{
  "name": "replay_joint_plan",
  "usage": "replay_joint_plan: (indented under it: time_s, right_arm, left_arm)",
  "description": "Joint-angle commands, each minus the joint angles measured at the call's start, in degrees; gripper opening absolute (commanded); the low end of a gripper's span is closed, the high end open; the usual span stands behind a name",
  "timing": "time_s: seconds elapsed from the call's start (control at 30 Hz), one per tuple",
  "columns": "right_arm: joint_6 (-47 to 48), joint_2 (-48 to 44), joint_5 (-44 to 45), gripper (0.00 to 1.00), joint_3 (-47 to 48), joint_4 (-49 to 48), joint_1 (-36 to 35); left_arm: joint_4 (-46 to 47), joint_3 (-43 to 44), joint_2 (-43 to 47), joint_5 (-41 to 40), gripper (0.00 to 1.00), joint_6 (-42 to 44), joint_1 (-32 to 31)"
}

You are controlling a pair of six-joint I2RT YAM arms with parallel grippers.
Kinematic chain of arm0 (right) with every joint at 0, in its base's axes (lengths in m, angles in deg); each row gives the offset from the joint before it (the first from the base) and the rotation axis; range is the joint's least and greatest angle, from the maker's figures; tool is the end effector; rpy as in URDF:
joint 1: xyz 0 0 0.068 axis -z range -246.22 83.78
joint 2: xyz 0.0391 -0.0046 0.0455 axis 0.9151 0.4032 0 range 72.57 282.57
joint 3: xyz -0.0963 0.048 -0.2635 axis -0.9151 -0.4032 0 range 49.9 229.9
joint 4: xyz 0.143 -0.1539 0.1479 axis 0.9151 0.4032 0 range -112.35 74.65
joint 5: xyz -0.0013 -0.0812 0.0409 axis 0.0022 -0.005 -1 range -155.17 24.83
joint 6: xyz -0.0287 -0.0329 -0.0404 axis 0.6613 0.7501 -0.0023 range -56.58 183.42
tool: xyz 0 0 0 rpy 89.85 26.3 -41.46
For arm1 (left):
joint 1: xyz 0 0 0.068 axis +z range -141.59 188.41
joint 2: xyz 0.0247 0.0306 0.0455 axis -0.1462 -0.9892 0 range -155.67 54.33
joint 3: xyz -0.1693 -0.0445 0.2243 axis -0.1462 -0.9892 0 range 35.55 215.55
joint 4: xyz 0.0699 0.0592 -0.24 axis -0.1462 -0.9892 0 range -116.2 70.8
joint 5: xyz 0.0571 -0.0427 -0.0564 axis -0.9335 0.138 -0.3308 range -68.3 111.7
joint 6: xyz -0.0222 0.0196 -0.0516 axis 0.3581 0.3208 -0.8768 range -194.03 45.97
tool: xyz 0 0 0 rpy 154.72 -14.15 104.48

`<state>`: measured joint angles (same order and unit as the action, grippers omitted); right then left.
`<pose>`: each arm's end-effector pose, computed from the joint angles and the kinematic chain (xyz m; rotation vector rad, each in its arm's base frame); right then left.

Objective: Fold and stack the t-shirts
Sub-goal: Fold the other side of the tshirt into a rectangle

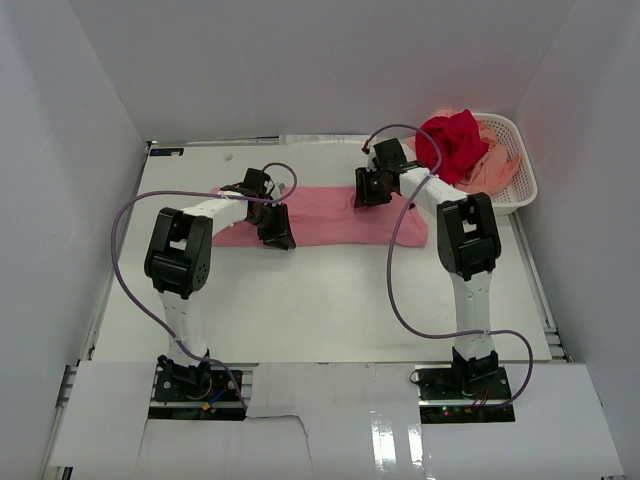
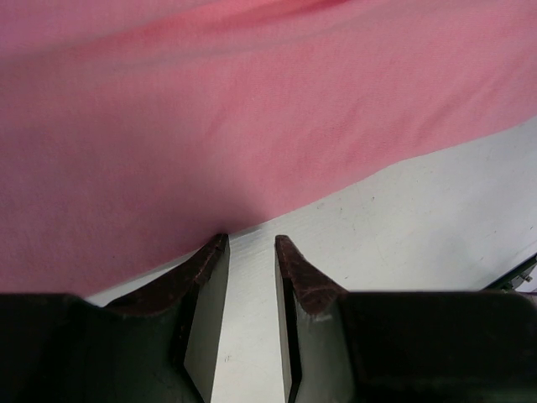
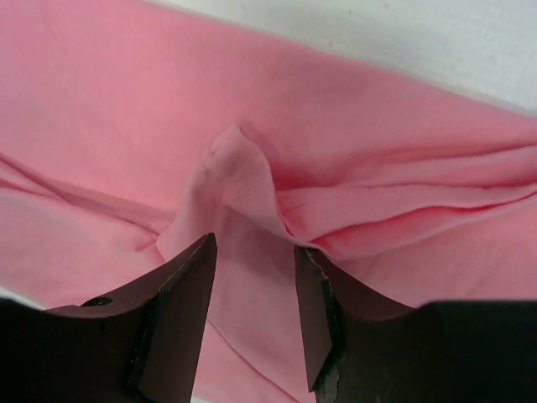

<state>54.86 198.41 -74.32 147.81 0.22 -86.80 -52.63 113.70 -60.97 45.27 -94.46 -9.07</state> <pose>0.4623 0.1810 0.1876 -0.3308 2.4606 0.4162 0.3797 -0.1378 0.1585 0.0286 2.8695 -0.7251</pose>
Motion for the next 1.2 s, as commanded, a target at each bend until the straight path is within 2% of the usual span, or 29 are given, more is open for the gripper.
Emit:
replay_joint_plan:
  time_s: [0.0, 0.23, 0.6, 0.8, 0.97, 1.17]
  right_arm:
    - [0.29, 0.89, 0.45, 0.49, 4.39, -2.43, 0.28]
    - [0.65, 3.26, 0.27, 0.49, 6.85, -7.0, 0.36]
    - [-3.31, 10.13, -6.58, 0.5, 16.17, -6.4, 1.06]
    - [-1.73, 3.28, -4.75, 0.5, 10.13, -7.71, 2.03]
    - [-1.11, -5.77, -4.56, 0.5, 3.62, -7.71, 2.65]
    - [-3.3, -14.56, -5.53, 0.5, -7.37, -5.27, 2.65]
  left_arm:
    - [-1.2, -0.19, 0.26, -2.57, 0.4, 1.27, -0.1]
    - [-1.37, -0.02, 0.35, -2.74, 0.4, 1.35, -0.1]
    - [-1.73, -0.1, 0.26, -3.27, 0.4, 1.53, -0.19]
    - [-1.46, 2.17, 5.35, -2.83, 0.4, -0.31, 0.6]
    - [-3.39, 10.78, 9.83, -2.13, 0.41, -0.76, 2.27]
    - [-4.63, 13.96, 5.72, 1.29, 0.41, -1.19, 9.47]
